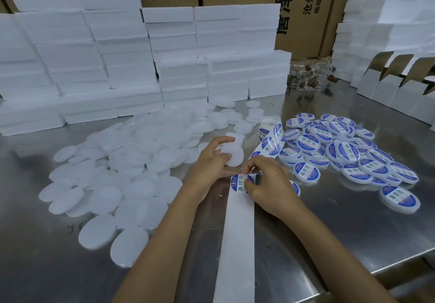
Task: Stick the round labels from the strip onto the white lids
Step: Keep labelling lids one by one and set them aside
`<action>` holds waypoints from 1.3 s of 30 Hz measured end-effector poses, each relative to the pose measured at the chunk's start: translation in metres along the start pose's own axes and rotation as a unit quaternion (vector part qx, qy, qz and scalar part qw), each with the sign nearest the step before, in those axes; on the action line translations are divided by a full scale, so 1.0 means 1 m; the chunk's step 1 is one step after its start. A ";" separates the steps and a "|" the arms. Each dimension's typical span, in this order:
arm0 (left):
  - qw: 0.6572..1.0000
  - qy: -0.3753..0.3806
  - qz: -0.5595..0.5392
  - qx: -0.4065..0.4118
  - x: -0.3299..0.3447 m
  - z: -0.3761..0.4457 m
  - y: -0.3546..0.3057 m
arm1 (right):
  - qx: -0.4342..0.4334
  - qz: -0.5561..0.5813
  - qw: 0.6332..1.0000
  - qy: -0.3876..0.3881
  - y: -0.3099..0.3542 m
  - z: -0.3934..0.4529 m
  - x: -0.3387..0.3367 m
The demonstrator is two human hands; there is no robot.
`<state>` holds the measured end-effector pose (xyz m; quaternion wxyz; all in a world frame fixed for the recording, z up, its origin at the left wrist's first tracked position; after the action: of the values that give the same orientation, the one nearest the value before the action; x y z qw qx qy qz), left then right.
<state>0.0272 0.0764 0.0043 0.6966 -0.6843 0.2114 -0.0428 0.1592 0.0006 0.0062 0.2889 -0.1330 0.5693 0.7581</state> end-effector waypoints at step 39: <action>0.964 -0.007 -0.264 -0.019 -0.006 -0.001 -0.016 | 0.087 0.302 0.941 -0.126 0.012 0.051 0.011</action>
<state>0.0248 0.0767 0.0219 0.6487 -0.7294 0.0191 -0.2165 0.1498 0.0489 0.0261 0.1266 0.1676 0.6056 0.7676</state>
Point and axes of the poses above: each hand's wrist, its own z-axis towards the middle knuckle, its own x-axis out of the palm, y = z × x, the point moved 4 cm from there along z, towards the middle knuckle, and after that the axes turned 13 degrees about z, right-handed, at the moved point
